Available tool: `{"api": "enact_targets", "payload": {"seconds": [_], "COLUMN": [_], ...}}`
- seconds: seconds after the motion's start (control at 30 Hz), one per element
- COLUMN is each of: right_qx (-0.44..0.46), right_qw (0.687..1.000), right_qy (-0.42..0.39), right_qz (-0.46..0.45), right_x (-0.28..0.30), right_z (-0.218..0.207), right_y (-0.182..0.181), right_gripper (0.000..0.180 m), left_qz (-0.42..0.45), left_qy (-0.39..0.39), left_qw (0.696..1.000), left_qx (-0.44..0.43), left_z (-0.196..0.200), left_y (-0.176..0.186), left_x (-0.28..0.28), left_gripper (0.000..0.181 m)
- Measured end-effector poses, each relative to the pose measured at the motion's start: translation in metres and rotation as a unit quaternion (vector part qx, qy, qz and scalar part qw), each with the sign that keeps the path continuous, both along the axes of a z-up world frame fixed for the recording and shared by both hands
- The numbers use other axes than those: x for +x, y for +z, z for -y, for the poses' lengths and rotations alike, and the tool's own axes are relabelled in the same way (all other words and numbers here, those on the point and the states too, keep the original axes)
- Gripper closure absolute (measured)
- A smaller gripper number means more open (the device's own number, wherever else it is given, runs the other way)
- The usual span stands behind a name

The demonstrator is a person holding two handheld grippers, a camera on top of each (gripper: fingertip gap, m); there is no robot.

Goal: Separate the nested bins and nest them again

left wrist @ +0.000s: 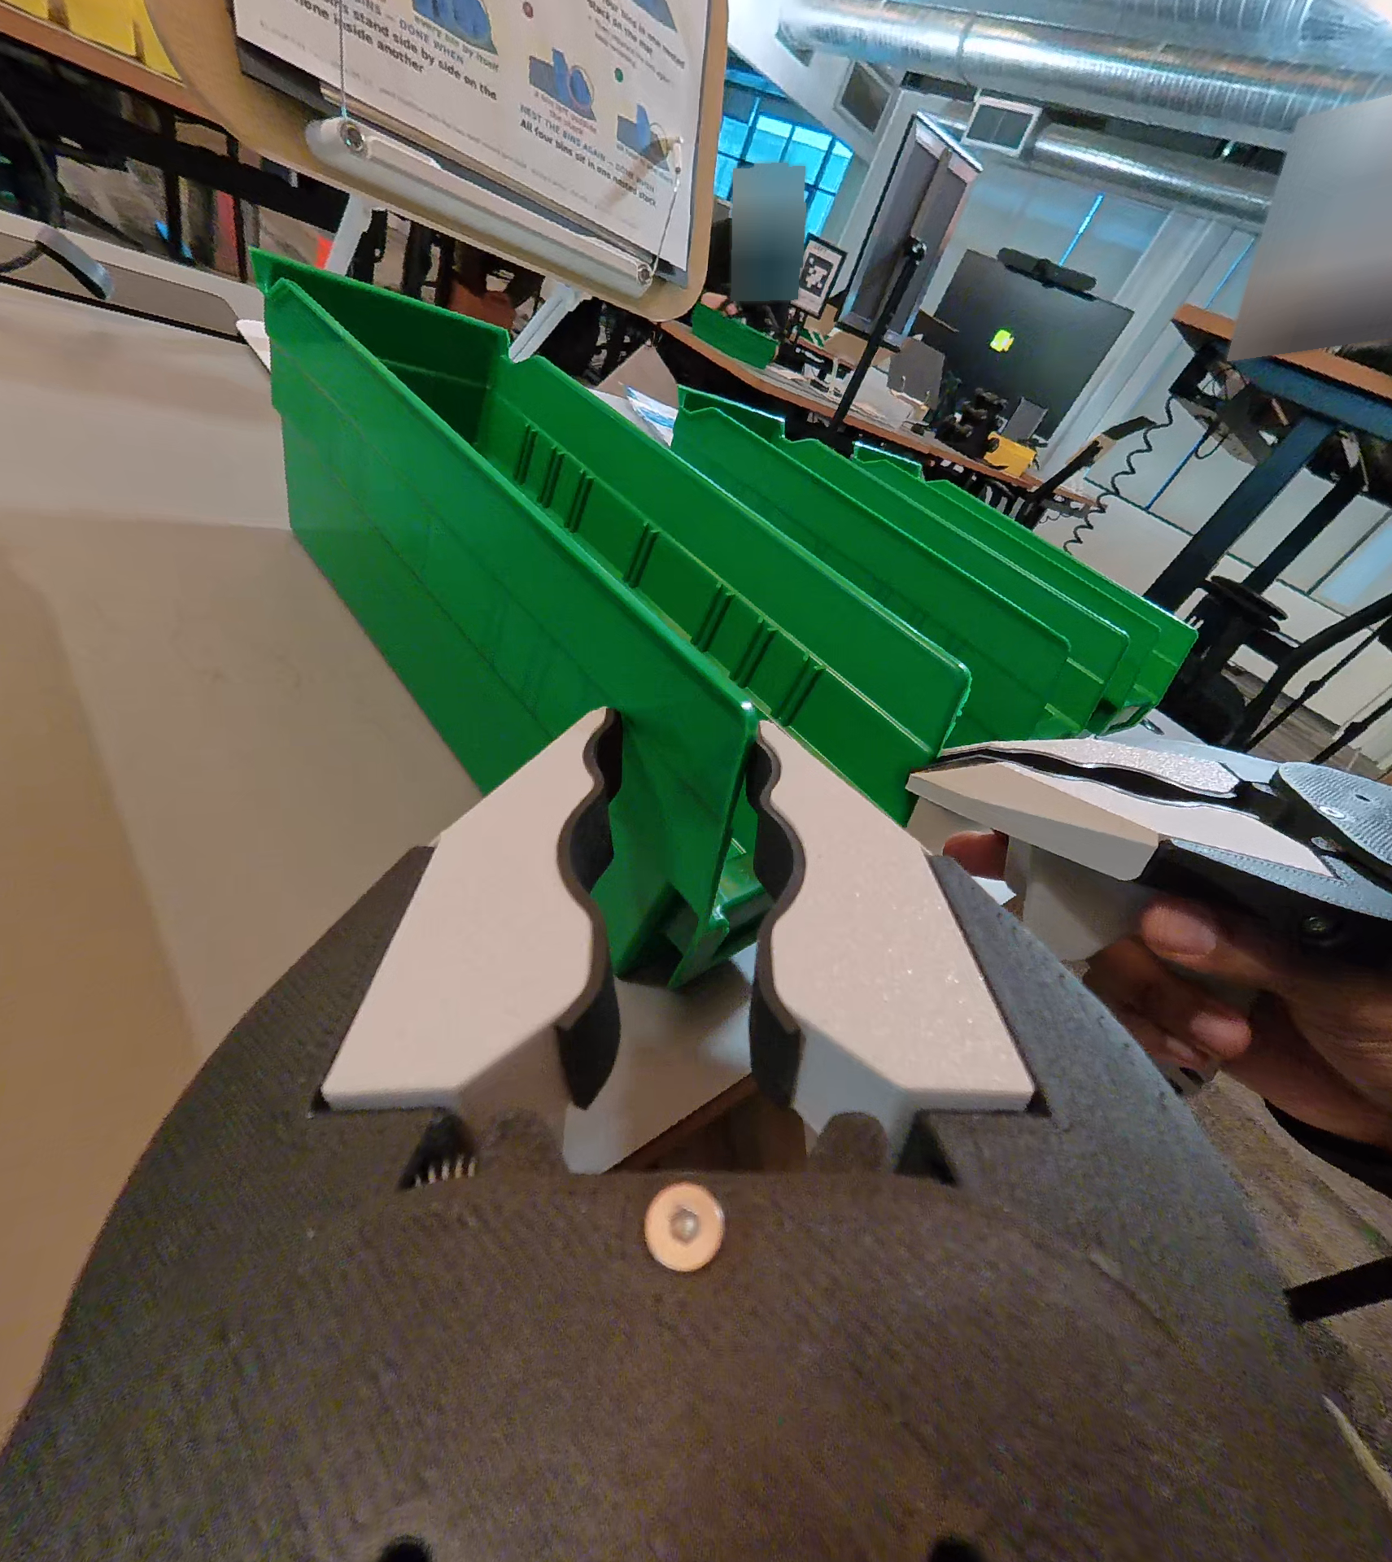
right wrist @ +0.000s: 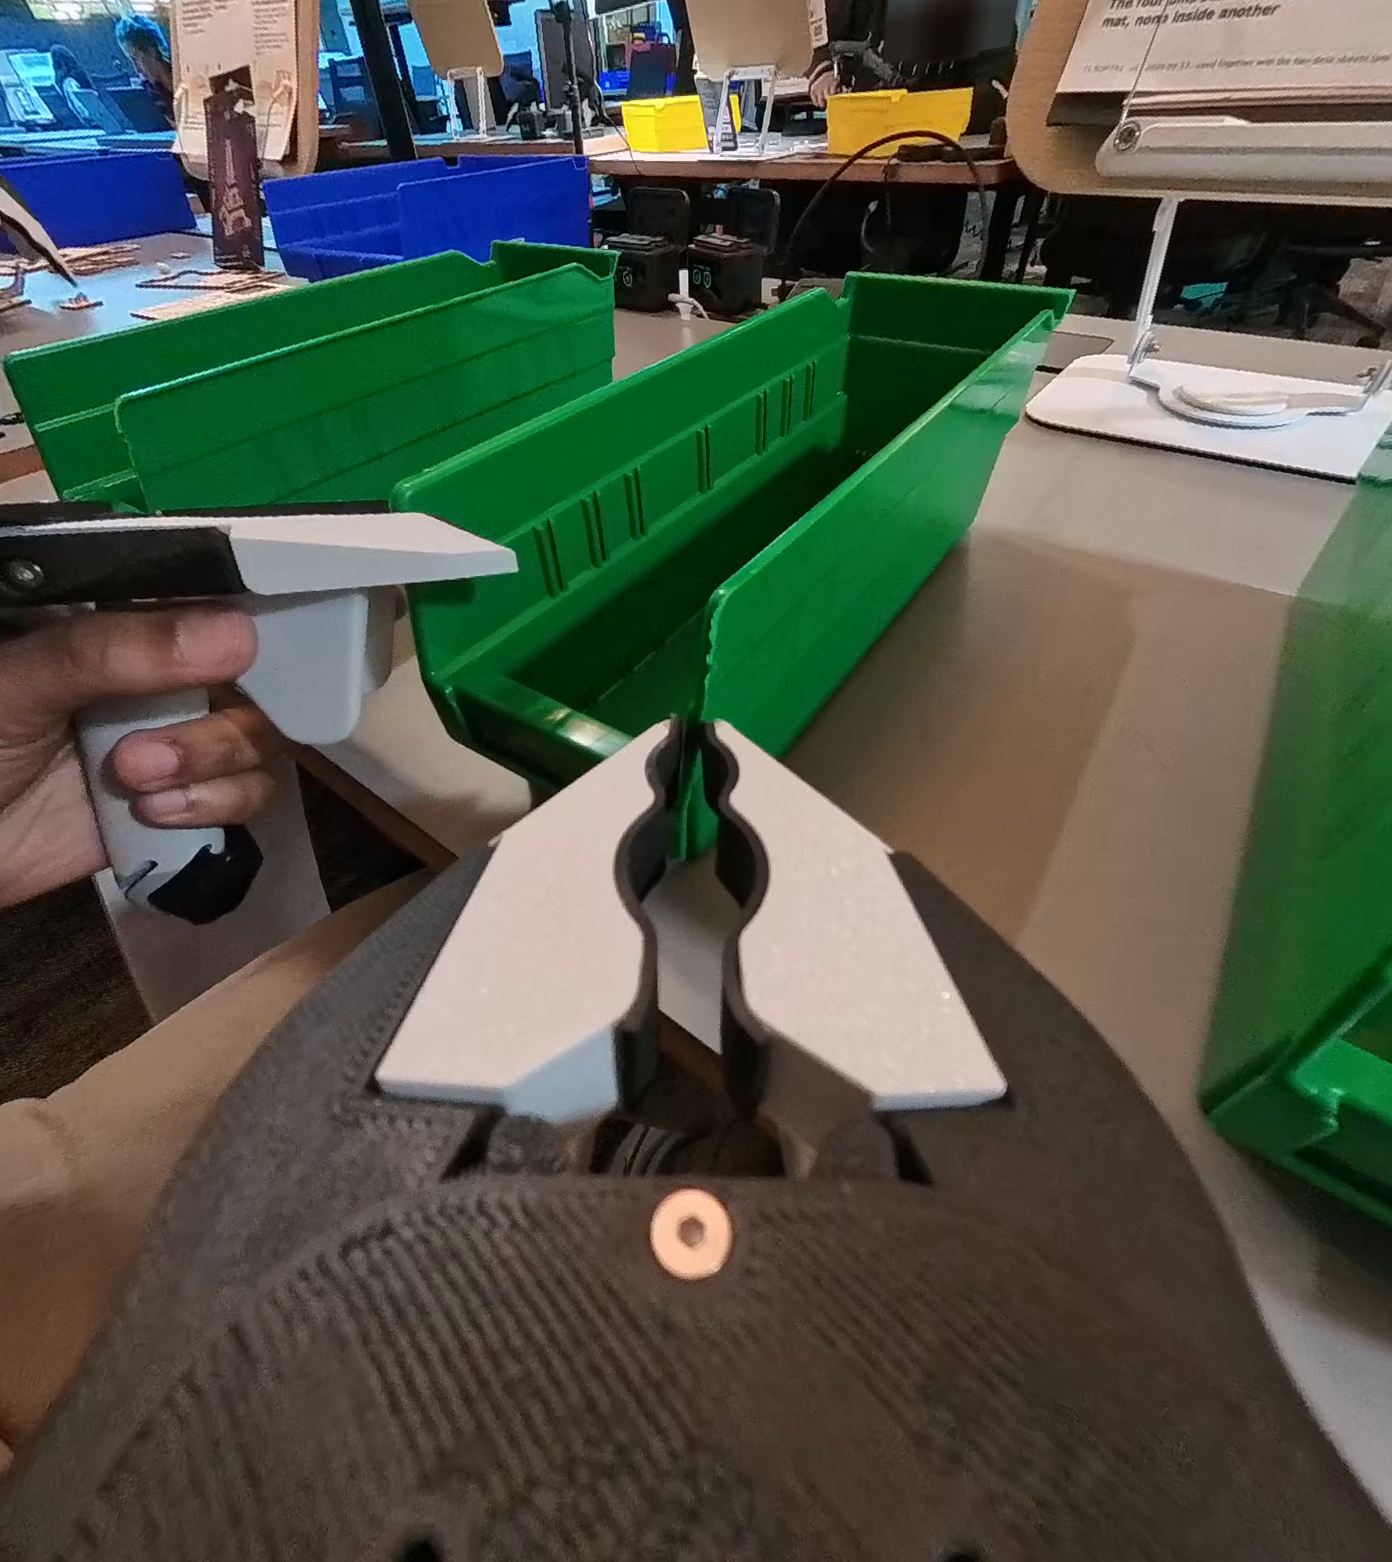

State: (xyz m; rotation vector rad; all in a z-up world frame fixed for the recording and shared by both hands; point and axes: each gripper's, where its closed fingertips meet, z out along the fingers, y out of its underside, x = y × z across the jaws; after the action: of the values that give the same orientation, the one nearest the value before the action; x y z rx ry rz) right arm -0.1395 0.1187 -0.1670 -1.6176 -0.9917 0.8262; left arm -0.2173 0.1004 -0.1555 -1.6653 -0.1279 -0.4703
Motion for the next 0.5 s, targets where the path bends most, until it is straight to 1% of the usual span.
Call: {"api": "enact_targets", "payload": {"seconds": [0.5], "right_qx": [0.005], "right_qw": [1.000], "right_qy": [0.004], "right_qz": [0.005], "right_x": [-0.0013], "right_z": [0.0016], "right_y": [-0.0013], "right_gripper": [0.176], "left_qz": [-0.004], "left_qy": [0.001], "left_qw": [1.000], "left_qx": [-0.001], "left_z": [-0.0004], "left_y": [-0.0006], "left_x": [-0.0018], "left_gripper": [0.155]}}
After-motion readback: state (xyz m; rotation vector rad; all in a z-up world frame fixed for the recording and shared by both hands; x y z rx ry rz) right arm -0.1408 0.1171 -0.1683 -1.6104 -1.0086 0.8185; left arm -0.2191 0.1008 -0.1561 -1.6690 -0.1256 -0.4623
